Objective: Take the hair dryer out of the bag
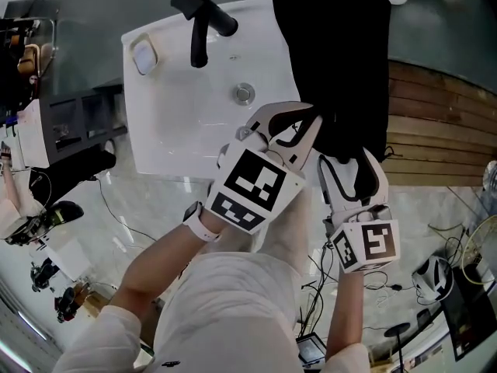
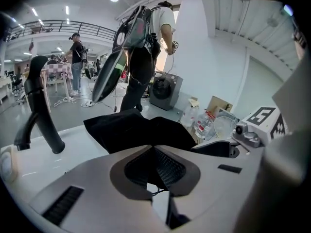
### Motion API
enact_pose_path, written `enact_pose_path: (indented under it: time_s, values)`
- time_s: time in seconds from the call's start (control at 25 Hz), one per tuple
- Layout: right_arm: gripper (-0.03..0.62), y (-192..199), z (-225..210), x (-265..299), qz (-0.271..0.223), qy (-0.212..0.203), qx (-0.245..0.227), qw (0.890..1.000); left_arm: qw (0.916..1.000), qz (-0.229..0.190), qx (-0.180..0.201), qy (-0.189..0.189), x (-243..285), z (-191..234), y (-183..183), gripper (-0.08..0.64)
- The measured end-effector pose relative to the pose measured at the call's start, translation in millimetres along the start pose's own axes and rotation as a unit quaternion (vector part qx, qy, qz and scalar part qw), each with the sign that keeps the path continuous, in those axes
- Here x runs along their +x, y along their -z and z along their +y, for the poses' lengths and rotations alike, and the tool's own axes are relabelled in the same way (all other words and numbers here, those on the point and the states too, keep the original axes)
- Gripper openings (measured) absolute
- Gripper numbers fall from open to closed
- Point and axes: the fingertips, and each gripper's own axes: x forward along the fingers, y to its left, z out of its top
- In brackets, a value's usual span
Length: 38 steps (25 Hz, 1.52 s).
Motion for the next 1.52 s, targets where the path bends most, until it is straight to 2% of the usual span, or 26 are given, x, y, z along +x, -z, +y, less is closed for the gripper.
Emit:
enact_pose_path:
  time_s: [0.28,0.4,0.52,0.68,0.84,1.0,1.12,1.24,1.52]
  values:
    - [0.293,-4,-23,27,0.006,0.043,0.021,0.999,0.9998,0.0,0.021,-0.003,-3,-4,-4,0.015]
    - [0.307,-8,-28,37,0.007,0.064,0.019,0.998,0.9998,-0.002,0.018,-0.007,-4,-6,-4,0.015]
    - [0.307,-10,-27,50,0.01,0.067,0.02,0.997,0.9999,-0.002,0.011,-0.011,-4,-3,-2,0.015]
    - [0.313,-9,-28,66,0.034,0.088,0.001,0.996,1.0,0.003,0.003,-0.007,-6,4,1,0.015]
    - [0.313,-4,-36,79,0.069,0.116,-0.041,0.99,1.0,0.003,0.002,-0.002,-8,6,3,0.015]
    - [0.313,9,-43,84,0.094,0.132,-0.046,0.986,1.0,0.001,-0.008,-0.005,-8,6,6,0.015]
    - [0.281,8,-46,82,0.101,0.145,-0.048,0.983,0.9999,-0.004,-0.012,-0.004,-9,5,3,0.015]
    - [0.255,4,-44,82,0.095,0.137,-0.016,0.986,0.9999,-0.003,-0.013,-0.007,-12,8,4,0.015]
    - [0.215,7,-29,68,0.076,0.072,0.076,0.992,0.9998,0.003,-0.01,-0.016,-17,13,11,0.015]
